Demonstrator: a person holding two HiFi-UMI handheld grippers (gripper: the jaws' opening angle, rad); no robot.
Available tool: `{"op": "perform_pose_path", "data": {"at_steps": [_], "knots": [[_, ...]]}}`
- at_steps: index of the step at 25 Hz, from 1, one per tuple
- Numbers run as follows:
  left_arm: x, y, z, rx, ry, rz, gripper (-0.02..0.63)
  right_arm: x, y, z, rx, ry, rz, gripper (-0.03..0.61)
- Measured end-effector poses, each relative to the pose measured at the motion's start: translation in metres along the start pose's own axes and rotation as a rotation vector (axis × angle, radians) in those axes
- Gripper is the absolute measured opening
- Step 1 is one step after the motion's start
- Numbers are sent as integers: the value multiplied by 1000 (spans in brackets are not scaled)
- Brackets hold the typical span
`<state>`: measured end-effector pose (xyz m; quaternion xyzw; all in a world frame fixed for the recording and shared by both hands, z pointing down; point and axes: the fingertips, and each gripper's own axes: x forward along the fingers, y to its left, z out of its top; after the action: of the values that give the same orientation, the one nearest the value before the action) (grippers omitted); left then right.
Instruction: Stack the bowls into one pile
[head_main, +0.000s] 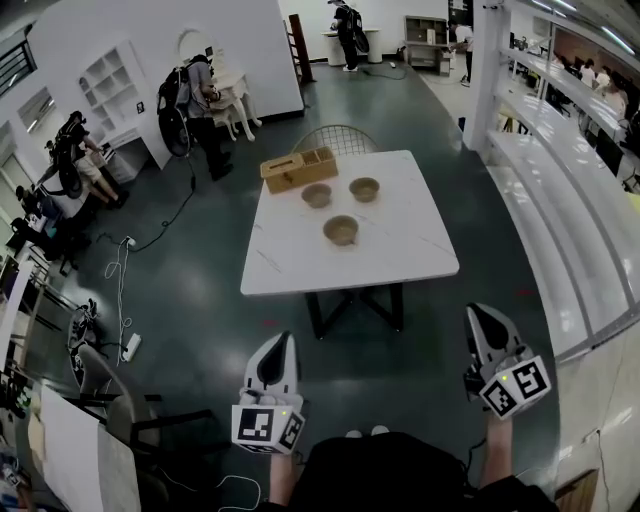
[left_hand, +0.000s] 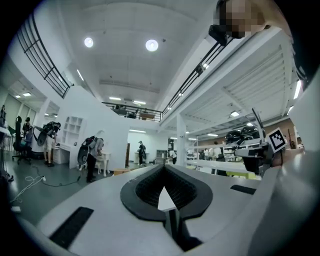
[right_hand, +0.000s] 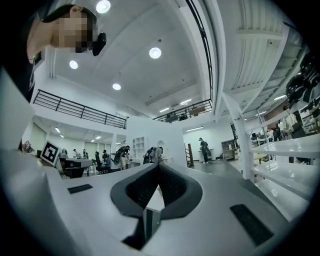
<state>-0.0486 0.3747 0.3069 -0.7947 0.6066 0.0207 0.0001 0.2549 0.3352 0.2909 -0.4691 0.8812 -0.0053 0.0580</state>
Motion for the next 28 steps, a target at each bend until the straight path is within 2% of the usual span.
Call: {"op": "perform_pose_path", "data": {"at_steps": [9, 16, 23, 28], "knots": [[-1, -16, -16, -23, 22, 42, 14, 6, -12, -7, 31, 8, 47, 14], [2, -10, -14, 0, 41, 87, 14, 28, -11, -17, 75, 33, 113, 14], [13, 2, -22, -10, 58, 97, 14, 49, -13, -29, 116, 43, 122, 14], [38, 27, -27, -32, 53, 106, 14, 82, -16, -36, 131, 62, 136, 14]]}}
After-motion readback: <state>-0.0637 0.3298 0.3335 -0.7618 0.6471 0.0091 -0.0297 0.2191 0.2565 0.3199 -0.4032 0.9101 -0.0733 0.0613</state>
